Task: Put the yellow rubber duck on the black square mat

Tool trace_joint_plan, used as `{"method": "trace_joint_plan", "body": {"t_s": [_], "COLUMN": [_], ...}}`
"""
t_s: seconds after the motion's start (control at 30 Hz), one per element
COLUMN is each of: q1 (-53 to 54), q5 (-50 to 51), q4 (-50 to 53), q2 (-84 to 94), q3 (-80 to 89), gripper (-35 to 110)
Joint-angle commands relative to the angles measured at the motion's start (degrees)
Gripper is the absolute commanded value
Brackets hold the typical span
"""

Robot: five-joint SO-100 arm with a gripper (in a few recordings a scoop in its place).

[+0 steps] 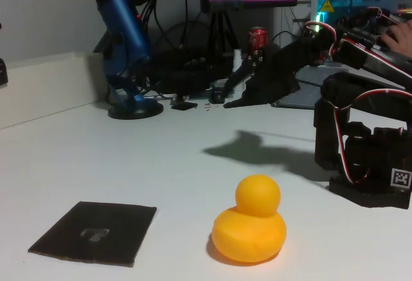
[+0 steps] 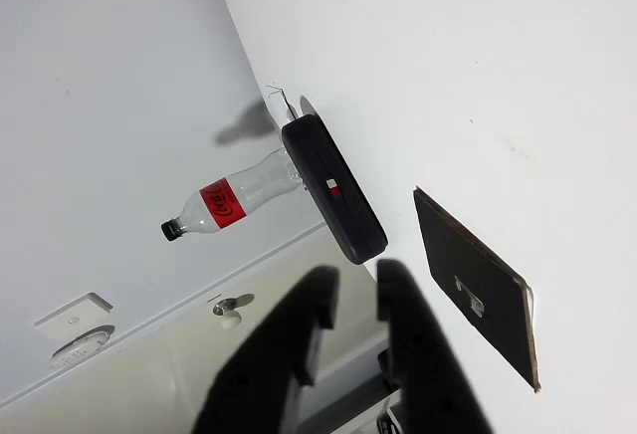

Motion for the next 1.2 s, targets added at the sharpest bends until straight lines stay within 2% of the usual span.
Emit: {"method": "trace_joint_plan", "body": {"t_s": [0.0,0.33,0.73,1.17], "q1": [1.0,1.0,1.6,1.6], "q5": [-0.6,-0.5,-0.9,-1.0], "q4": [0.0,-0.9,-0.2,0.0], "q2": [0.4,-4.1,-49.8,-86.7], "q3": [0.3,-4.8,-51.1,-84.9], "gripper": [4,4,4,4]}}
